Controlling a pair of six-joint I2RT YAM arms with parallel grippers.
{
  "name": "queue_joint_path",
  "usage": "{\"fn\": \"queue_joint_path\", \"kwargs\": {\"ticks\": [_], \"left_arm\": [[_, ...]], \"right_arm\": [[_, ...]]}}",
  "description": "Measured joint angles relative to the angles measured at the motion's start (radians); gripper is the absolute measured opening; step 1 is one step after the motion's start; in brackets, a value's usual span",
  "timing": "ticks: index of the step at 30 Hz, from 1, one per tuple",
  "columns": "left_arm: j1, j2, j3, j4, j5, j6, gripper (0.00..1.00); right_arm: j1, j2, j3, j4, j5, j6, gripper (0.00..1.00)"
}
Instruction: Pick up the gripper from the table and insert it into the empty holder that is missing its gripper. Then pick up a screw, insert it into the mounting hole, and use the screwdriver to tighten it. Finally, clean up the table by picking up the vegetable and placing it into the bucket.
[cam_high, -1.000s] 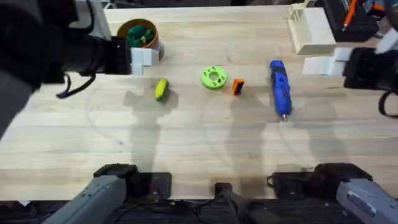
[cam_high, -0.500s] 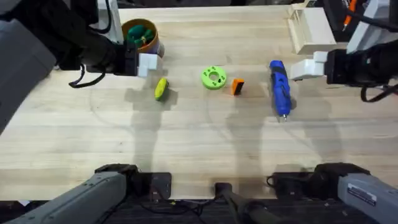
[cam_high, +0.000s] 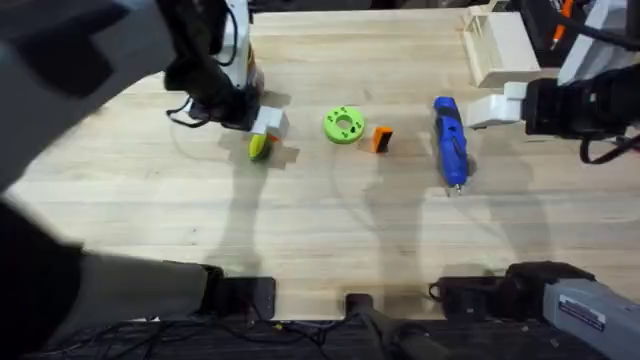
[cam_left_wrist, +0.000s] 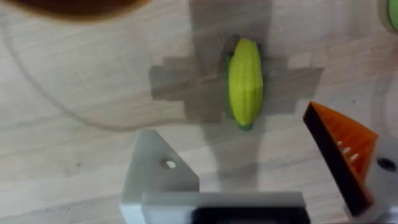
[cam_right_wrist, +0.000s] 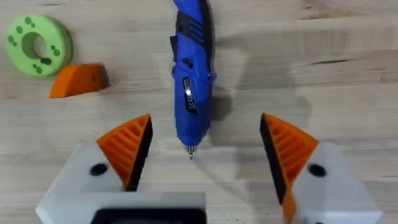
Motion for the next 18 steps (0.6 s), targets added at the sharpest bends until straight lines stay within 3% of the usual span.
{"fn": "queue_joint_path", "kwargs": {"ticks": [4,18], "left_arm": [[0.000,0.139,0.033,0.047,0.004,0.016,0.986],[0.002,0.219,0.033,0.053,0.002,0.016,0.948]], "right_arm": [[0.000,0.000,0.000,0.000,0.000,0.000,0.991],[0.000,0.000,0.000,0.000,0.000,0.000,0.990]]}}
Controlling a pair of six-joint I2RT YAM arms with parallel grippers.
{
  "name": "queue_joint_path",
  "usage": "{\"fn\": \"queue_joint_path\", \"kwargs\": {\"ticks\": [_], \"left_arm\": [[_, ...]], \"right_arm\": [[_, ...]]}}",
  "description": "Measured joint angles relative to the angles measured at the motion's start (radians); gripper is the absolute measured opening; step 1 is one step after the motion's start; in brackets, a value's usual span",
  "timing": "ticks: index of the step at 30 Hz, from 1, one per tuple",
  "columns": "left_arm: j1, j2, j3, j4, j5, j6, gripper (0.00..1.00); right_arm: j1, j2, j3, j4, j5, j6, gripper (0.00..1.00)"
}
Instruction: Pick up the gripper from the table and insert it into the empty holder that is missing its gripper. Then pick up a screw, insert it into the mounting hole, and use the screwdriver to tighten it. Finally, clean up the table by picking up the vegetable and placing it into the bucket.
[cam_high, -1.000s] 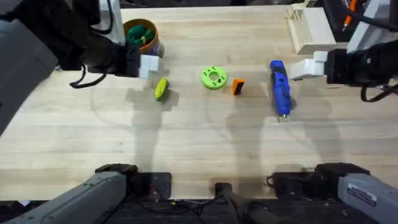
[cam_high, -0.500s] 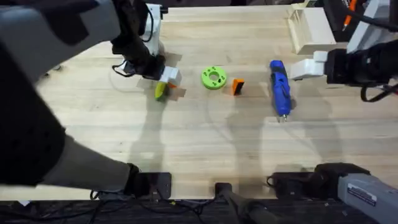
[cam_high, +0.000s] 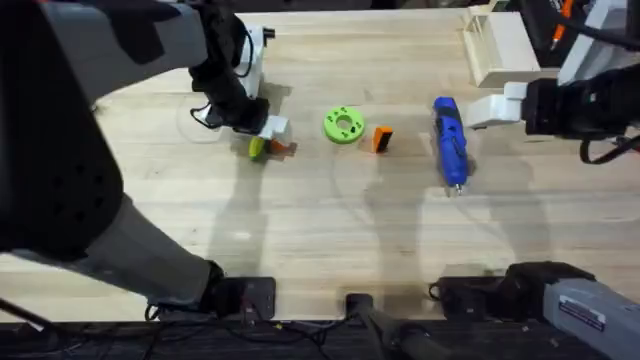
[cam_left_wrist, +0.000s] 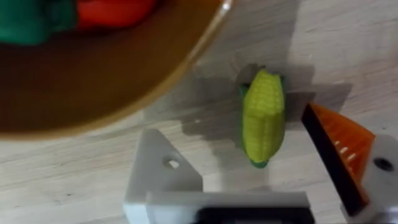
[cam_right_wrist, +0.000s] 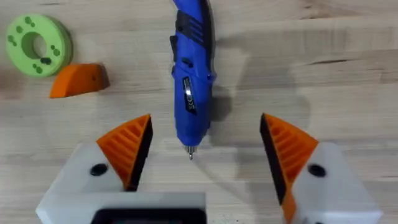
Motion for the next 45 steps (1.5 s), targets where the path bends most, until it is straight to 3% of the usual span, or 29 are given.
{"fn": "queue_joint_path", "kwargs": {"ticks": [4,7,13,18,19,37,45], "left_arm": [[0.000,0.021,0.000,-0.001,0.001,0.000,0.916],[0.000,0.020,0.000,0.000,0.012,-0.001,0.815],[0.000,0.020,0.000,-0.008,0.034,-0.001,0.476],[0.000,0.020,0.000,-0.012,0.061,0.000,0.053],[-0.001,0.020,0.001,-0.012,0.064,0.001,0.018],[-0.011,0.007,0.034,-0.017,0.059,0.000,0.015],[-0.062,-0.193,0.176,-0.089,0.055,0.000,0.015]], "right_arm": [[0.000,0.000,0.000,0.000,0.000,0.000,0.990],[0.000,0.000,0.000,0.000,0.000,0.000,0.990],[0.000,0.000,0.000,0.000,0.000,0.000,0.991],[0.000,0.000,0.000,0.000,0.000,0.000,0.991],[0.000,0.000,0.000,0.000,0.000,0.000,0.991],[0.000,0.000,0.000,0.000,0.000,0.000,0.991],[0.000,0.000,0.000,0.000,0.000,0.000,0.992]]}}
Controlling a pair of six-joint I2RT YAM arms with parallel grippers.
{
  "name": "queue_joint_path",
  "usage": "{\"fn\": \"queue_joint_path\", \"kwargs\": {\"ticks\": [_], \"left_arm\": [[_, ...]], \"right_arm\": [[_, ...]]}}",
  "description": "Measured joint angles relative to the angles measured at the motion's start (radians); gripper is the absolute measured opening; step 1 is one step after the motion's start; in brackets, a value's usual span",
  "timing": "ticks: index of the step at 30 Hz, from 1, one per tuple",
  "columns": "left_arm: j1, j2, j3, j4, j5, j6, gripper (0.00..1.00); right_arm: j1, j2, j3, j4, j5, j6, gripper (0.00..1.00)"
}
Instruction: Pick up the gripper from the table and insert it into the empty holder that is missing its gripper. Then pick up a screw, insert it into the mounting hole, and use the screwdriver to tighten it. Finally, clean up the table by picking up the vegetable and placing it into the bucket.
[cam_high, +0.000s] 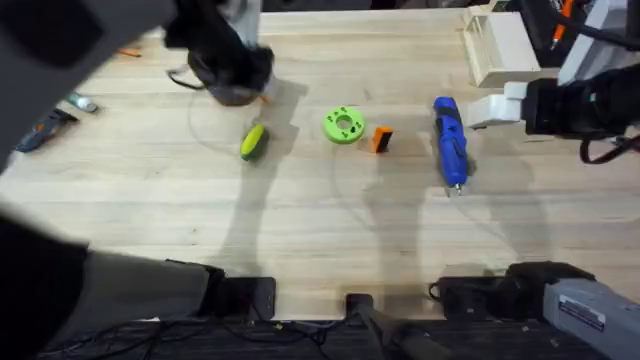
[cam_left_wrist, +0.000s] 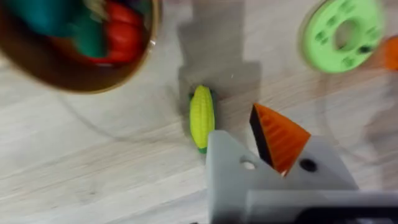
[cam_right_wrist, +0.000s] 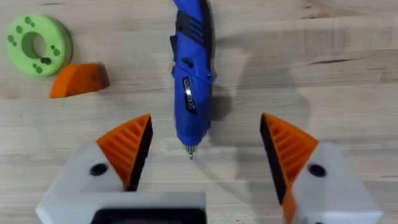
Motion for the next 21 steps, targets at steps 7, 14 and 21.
{"fn": "queue_joint_path", "kwargs": {"ticks": [7,14,21], "left_arm": [[0.031,-0.126,0.118,-0.068,-0.041,-0.015,0.015],[0.034,-0.127,0.134,-0.093,-0.059,-0.016,0.308],[0.034,-0.138,0.132,-0.136,-0.087,-0.059,0.986]], "right_arm": [[0.000,0.000,0.000,0.000,0.000,0.000,0.991],[0.000,0.000,0.000,0.000,0.000,0.000,0.991],[0.000,0.000,0.000,0.000,0.000,0.000,0.991]]}}
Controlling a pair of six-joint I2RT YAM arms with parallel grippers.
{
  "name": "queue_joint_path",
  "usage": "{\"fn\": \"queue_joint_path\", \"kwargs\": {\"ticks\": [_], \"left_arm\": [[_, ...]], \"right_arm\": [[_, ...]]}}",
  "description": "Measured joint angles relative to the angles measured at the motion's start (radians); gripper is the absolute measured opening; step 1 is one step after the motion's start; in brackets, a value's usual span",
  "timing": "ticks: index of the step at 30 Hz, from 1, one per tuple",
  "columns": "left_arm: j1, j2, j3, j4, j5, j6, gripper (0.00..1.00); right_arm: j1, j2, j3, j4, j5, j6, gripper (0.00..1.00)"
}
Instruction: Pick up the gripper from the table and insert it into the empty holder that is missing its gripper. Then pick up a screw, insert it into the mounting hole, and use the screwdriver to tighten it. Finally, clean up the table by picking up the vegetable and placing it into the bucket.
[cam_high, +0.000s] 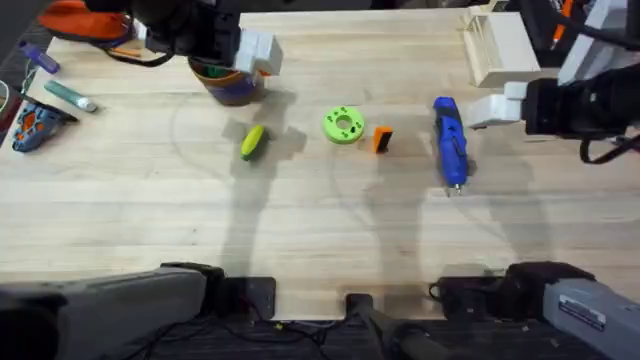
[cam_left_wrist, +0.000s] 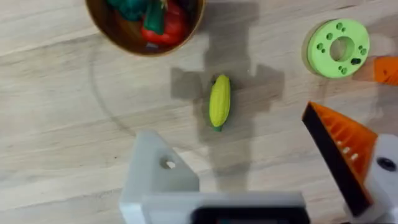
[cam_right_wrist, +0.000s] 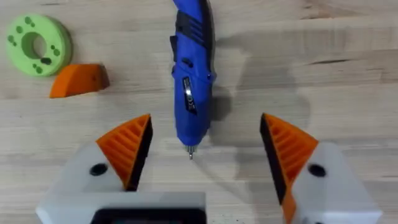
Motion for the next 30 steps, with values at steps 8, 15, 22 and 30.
{"fn": "queue_joint_path", "kwargs": {"ticks": [8,15,22,30], "left_arm": [[0.000,-0.276,-0.162,0.012,-0.023,-0.032,0.988],[0.000,-0.570,-0.343,0.094,-0.064,-0.089,0.988],[0.000,-0.774,-0.445,0.156,-0.073,-0.112,0.988],[0.000,-0.857,-0.445,0.178,-0.073,-0.115,0.986]], "right_arm": [[0.000,0.000,0.000,0.000,0.000,0.000,0.992],[0.000,0.000,0.000,-0.003,0.000,0.000,0.990],[0.000,0.000,0.000,-0.003,0.000,0.000,0.992],[0.000,0.000,0.000,-0.003,0.000,0.000,0.991]]}}
